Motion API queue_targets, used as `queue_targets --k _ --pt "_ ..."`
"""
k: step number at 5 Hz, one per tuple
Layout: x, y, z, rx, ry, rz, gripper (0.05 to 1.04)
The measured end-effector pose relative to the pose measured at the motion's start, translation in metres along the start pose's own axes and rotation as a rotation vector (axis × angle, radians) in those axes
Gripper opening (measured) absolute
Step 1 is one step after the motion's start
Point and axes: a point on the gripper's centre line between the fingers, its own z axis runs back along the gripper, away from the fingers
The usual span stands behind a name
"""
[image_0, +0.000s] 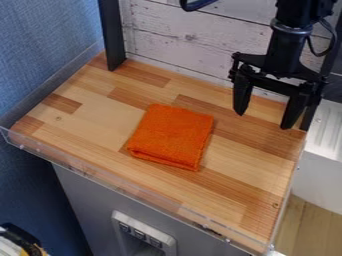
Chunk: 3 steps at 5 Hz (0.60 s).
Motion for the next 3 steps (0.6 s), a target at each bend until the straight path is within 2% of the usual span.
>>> queue_targets --k 1,2,3 --pt "-0.004 0.013 -0.011 0.002 0.022 0.051 0.999" --pt "-0.009 0.035 -0.015 -0.007 0.012 0.147 0.999" --pt "-0.012 0.055 -0.015 -0.032 -0.032 0.245 0.999"
